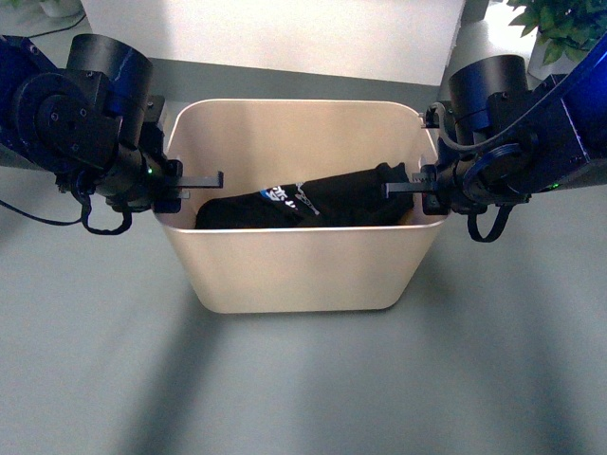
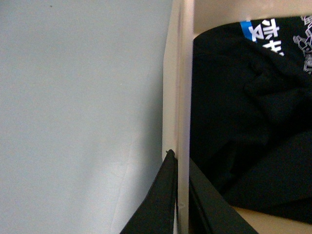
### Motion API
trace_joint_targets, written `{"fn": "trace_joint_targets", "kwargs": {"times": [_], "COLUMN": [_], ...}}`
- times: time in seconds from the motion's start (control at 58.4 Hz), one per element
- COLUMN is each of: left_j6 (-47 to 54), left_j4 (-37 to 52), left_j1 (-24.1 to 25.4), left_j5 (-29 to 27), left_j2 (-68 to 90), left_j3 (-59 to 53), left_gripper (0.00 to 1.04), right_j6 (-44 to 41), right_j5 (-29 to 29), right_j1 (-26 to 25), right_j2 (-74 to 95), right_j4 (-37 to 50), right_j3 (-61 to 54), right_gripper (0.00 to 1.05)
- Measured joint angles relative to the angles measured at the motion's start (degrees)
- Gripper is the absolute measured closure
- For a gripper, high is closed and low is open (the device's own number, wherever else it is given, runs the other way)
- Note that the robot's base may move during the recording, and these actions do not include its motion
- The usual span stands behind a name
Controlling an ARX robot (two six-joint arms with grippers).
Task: Move hamper under clothes hanger
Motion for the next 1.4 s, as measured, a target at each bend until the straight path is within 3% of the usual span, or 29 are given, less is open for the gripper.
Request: {"fn": "trace_joint_targets", "kwargs": {"times": [0.479, 0.753, 0.924, 1.267, 1.301, 1.404], "left_j6": [1.95, 2.47, 3.19, 2.95, 2.80, 2.43], "left_j4": [-8.15, -6.93, -6.78, -3.19, -2.84, -2.43], "left_j1": [-0.04, 0.15, 0.28, 0.24, 0.22, 0.22], "left_j5": [-0.31, -0.28, -0.42, 0.13, 0.24, 0.59], "left_j2": [-0.26, -0.26, -0.68, -4.98, -5.99, -8.70], "left_j3": [0.00, -0.68, -0.85, -1.22, -1.38, -1.73], "left_gripper": [1.01, 0.97, 0.76, 0.06, 0.05, 0.07], "right_j6": [2.60, 2.67, 2.25, 1.86, 1.81, 1.40], "right_j5": [-0.22, 0.17, 2.23, 4.07, 4.35, 4.81], "right_j1": [0.50, 0.94, 1.14, 1.14, 1.14, 1.14], "right_j2": [0.00, 0.00, 0.00, -2.62, -3.65, -6.23], "right_j4": [-4.90, -5.31, -5.27, -3.76, -3.74, -3.67], "right_j3": [-0.31, -0.31, -0.26, -0.59, -0.72, -1.14], "right_gripper": [1.02, 1.02, 0.79, 0.12, 0.06, 0.08]}}
